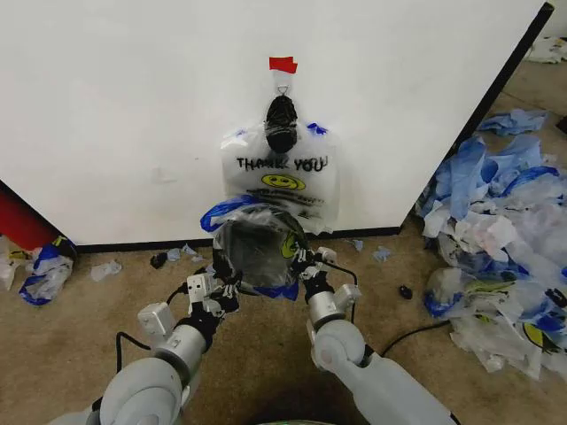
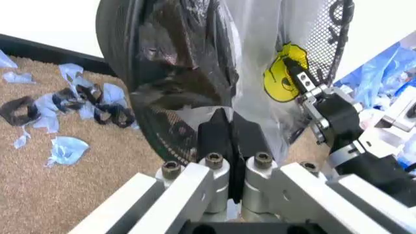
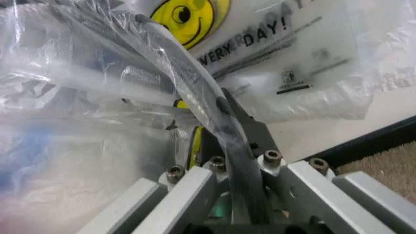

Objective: Pick up the garbage bag from the wall and place it over the trash bin.

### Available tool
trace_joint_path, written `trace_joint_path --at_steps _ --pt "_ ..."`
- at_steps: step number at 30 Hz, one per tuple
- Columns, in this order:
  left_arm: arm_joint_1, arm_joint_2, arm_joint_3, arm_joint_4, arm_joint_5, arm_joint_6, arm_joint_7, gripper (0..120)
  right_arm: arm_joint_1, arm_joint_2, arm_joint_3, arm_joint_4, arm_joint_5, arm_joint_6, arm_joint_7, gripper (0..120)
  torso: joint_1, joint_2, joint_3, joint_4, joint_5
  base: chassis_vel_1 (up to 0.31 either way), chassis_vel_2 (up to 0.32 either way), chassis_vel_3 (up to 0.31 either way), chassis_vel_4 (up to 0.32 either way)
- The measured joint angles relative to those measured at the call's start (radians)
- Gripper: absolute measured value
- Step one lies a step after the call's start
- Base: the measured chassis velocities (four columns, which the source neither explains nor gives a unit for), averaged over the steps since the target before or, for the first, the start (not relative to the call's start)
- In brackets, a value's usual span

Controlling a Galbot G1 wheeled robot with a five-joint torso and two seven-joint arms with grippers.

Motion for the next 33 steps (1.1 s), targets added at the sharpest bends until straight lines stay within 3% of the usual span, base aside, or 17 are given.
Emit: trace_joint_path --at_steps 22,33 --pt "-0.006 0.005 -0.011 0.013 0.004 -0.009 -0.001 0 -0.019 -0.060 0.055 0.066 0.069 -0.028 0.024 0 0.000 0.000 0.000 0.0001 0.0001 0.000 0.000 0.000 0.000" --pt "0.000 -0.001 -0.001 0.015 0.013 -0.009 0.000 0 -0.056 -0.125 0.096 0.170 0.139 -0.084 0.134 0 0.000 0.000 0.000 -0.0004 0.0000 0.000 0.000 0.000 0.000"
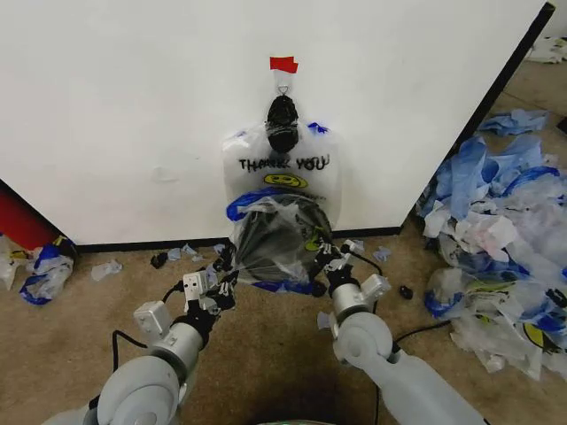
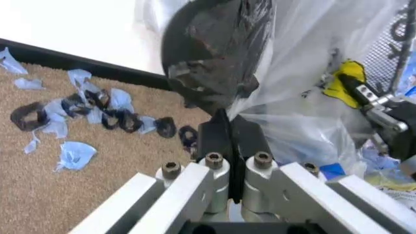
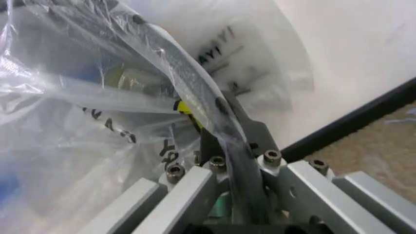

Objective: Pick up the garbage bag from the wall and place it over the trash bin.

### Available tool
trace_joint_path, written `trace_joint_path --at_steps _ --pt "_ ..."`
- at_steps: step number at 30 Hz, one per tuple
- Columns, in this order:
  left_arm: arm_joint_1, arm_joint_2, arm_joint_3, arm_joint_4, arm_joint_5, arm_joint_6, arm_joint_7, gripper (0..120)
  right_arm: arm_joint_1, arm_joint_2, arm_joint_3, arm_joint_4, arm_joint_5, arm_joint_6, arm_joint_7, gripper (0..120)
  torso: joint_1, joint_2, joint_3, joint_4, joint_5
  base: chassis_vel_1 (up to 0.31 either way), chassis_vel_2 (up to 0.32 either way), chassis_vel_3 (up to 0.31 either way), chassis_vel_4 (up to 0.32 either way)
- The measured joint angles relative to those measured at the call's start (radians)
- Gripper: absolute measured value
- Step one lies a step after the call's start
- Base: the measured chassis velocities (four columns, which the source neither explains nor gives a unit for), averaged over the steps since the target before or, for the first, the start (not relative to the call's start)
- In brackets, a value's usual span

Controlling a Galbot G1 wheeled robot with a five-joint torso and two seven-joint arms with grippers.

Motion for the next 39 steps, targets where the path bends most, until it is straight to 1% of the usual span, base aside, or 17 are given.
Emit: trace_joint_path --at_steps 7,17,28,29,32,34,35,36,37,38,39 --pt "-0.003 -0.012 0.010 0.018 0.012 -0.001 0.005 0 -0.028 -0.044 0.017 0.055 0.026 -0.012 0.017 0 0.000 0.000 0.000 0.0004 0.0001 0.000 0.000 0.000 0.000" --pt "0.002 -0.018 0.011 0.030 0.028 -0.005 0.008 0 -0.033 -0.080 0.029 0.086 0.057 -0.018 0.027 0 0.000 0.000 0.000 0.0004 0.0001 0.000 0.000 0.000 0.000" --pt "0.001 -0.035 0.015 0.051 0.049 -0.014 0.010 0 -0.036 -0.089 -0.004 0.107 0.066 -0.028 0.030 0 0.000 0.000 0.000 0.0004 0.0000 0.000 0.000 0.000 0.000" --pt "0.001 -0.037 0.019 0.060 0.057 -0.016 0.015 1 -0.036 -0.086 -0.014 0.107 0.066 -0.030 0.031 0 0.000 0.000 0.000 0.0004 0.0001 0.000 0.000 0.000 0.000" --pt "0.000 -0.045 0.025 0.082 0.069 -0.021 0.021 12 -0.034 -0.083 -0.027 0.112 0.068 -0.031 0.032 0 0.000 0.000 0.000 0.0004 0.0000 0.000 0.000 0.000 0.000" --pt "-0.001 -0.049 0.026 0.087 0.069 -0.021 0.022 14 -0.033 -0.083 -0.029 0.114 0.069 -0.032 0.033 0 0.000 0.000 0.000 0.0004 0.0000 0.000 0.000 0.000 0.000" --pt "-0.001 -0.052 0.028 0.092 0.071 -0.021 0.023 19 -0.032 -0.084 -0.030 0.117 0.073 -0.033 0.033 0 0.000 0.000 0.000 0.0005 0.0000 0.000 0.000 0.000 0.000" --pt "-0.001 -0.054 0.030 0.095 0.073 -0.021 0.023 20 -0.032 -0.085 -0.030 0.118 0.074 -0.034 0.033 0 0.000 0.000 0.000 0.0005 0.0000 0.000 0.000 0.000 0.000" --pt "-0.001 -0.056 0.036 0.100 0.078 -0.022 0.024 27 -0.031 -0.088 -0.030 0.122 0.079 -0.036 0.035 0 0.000 0.000 0.000 0.0004 0.0000 0.000 0.000 0.000 0.000" --pt "-0.001 -0.056 0.040 0.102 0.083 -0.023 0.024 30 -0.031 -0.090 -0.029 0.124 0.082 -0.037 0.036 0 0.000 0.000 0.000 0.0004 0.0000 0.000 0.000 0.000 0.000" --pt "-0.002 -0.057 0.047 0.106 0.088 -0.023 0.024 37 -0.030 -0.092 -0.028 0.127 0.086 -0.039 0.038 0 0.000 0.000 0.000 0.0005 0.0000 0.000 0.000 0.000 0.000"
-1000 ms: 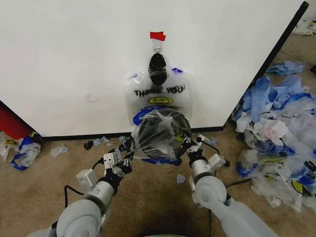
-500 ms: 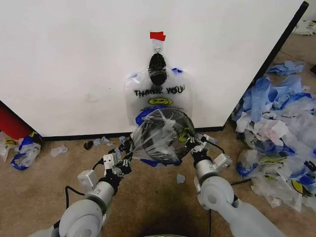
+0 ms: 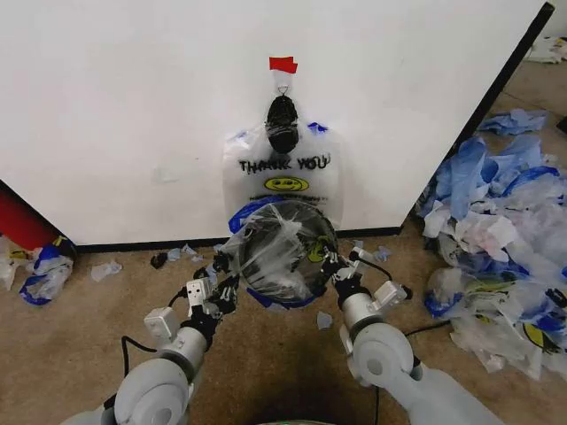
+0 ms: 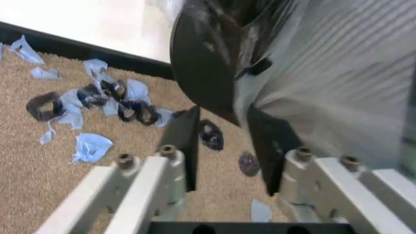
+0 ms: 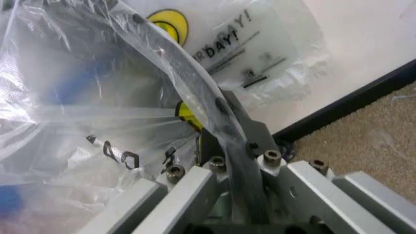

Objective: Pick up the garbage bag from the wall and place it over the trash bin.

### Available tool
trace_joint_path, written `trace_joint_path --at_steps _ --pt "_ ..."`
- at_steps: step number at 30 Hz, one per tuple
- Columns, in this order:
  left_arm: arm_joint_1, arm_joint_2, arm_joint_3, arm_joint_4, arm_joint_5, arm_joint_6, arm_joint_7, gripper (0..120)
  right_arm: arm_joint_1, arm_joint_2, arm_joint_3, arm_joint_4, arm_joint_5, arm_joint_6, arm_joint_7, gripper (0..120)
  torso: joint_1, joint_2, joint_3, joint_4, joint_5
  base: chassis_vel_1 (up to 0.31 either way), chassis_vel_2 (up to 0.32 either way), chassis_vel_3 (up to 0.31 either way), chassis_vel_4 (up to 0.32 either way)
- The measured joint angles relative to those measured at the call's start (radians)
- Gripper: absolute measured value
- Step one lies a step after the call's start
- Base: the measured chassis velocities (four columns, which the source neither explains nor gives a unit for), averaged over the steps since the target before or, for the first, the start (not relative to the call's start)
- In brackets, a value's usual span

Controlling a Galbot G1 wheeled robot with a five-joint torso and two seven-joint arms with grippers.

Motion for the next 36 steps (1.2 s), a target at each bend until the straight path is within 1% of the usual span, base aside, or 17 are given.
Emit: trace_joint_path --at_steps 2,3,6,9,11,13,16,18,22,28,36 --pt "-0.003 -0.001 0.006 0.003 0.003 0.000 0.000 42 0.000 -0.003 0.001 0.001 0.001 0.000 0.001 0 0.000 0.000 0.000 0.0000 -0.0001 0.000 0.000 0.000 0.000" --pt "-0.003 -0.001 0.006 0.003 0.003 0.000 0.000 42 0.000 -0.003 0.001 0.001 0.001 0.000 0.001 0 0.000 0.000 0.000 0.0000 -0.0001 0.000 0.000 0.000 0.000" --pt "-0.011 -0.002 0.014 0.013 0.006 -0.001 0.000 57 0.003 -0.005 0.005 0.005 0.009 -0.003 0.002 0 0.000 0.000 0.000 -0.0001 0.0001 0.000 0.000 0.000 0.000" --pt "-0.011 -0.001 0.015 0.027 0.022 -0.003 0.000 68 0.007 -0.004 0.009 0.006 0.019 -0.006 0.009 0 0.000 0.000 0.000 -0.0001 0.0000 0.000 0.000 0.000 0.000" --pt "-0.010 0.000 0.015 0.030 0.025 -0.004 0.001 70 0.008 -0.004 0.010 0.006 0.020 -0.007 0.010 0 0.000 0.000 0.000 -0.0001 0.0001 0.000 0.000 0.000 0.000" --pt "-0.002 0.000 0.016 0.038 0.031 -0.019 0.005 82 0.010 -0.001 0.024 0.009 0.040 -0.014 0.020 0 0.000 0.000 0.000 -0.0001 -0.0001 0.000 0.000 0.000 0.000" --pt "0.009 -0.001 0.016 0.038 0.031 -0.055 0.033 94 0.011 0.003 0.043 0.012 0.058 -0.017 0.031 0 0.000 0.000 0.000 0.0000 0.0000 0.000 0.000 0.000 0.000" --pt "0.016 0.000 0.019 0.031 0.030 -0.077 0.053 98 0.005 0.011 0.059 0.012 0.060 -0.021 0.050 0 0.000 0.000 0.000 0.0000 -0.0001 0.000 0.000 0.000 0.000" --pt "0.024 0.002 0.035 0.028 0.043 -0.085 0.057 100 -0.016 0.035 0.084 0.015 0.060 -0.024 0.074 0 0.000 0.000 0.000 0.0000 0.0001 0.000 0.000 0.000 0.000" --pt "0.026 -0.005 0.041 0.030 0.043 -0.089 0.054 100 -0.050 0.063 0.120 0.022 0.057 -0.027 0.090 0 0.000 0.000 0.000 -0.0002 0.0000 0.000 0.000 0.000 0.000" --pt "0.032 -0.016 0.054 -0.010 -0.015 -0.096 0.062 100 -0.077 0.082 0.146 0.032 0.040 -0.024 0.091 0 0.000 0.000 0.000 -0.0001 0.0000 0.000 0.000 0.000 0.000"
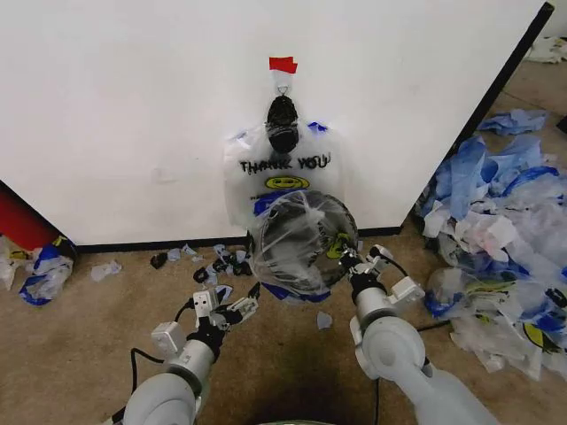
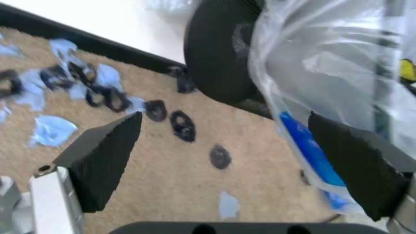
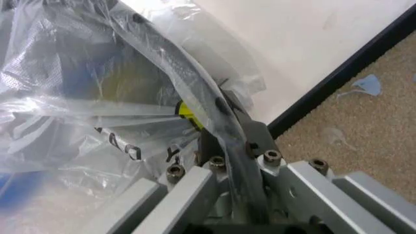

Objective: Pick up the garbage bag from the wall and place it over the trash bin.

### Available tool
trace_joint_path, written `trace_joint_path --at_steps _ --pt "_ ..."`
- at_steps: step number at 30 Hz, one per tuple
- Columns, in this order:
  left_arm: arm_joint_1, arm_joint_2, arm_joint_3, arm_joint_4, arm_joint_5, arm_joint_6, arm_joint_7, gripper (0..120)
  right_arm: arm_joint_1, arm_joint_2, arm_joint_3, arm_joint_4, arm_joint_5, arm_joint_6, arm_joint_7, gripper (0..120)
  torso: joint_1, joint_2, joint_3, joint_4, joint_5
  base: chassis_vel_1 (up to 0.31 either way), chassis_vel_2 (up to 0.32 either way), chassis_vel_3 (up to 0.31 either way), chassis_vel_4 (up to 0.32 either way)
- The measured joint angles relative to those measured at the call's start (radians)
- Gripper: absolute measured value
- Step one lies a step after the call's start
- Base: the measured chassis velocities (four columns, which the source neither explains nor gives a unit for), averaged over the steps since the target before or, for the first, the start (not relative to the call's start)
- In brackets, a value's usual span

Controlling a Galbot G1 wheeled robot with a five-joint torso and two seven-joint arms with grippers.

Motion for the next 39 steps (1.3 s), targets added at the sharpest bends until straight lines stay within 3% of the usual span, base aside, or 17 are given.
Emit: trace_joint_path --at_steps 15,28,39 --pt "-0.011 -0.019 0.021 0.012 -0.045 -0.004 0.013 100 0.003 0.012 -0.008 -0.010 -0.016 0.004 -0.016 0 0.000 0.000 0.000 0.0000 0.0000 0.000 0.000 0.000 0.000" --pt "-0.033 -0.057 0.031 -0.018 -0.228 -0.050 0.044 100 0.017 0.019 -0.024 -0.024 -0.019 0.007 -0.026 0 0.000 0.000 0.000 0.0000 0.0000 0.000 0.000 0.000 0.000" --pt "-0.041 -0.086 0.055 0.022 -0.207 -0.053 0.044 100 0.017 0.008 -0.021 -0.021 -0.020 0.007 -0.026 0 0.000 0.000 0.000 0.0000 0.0000 0.000 0.000 0.000 0.000"
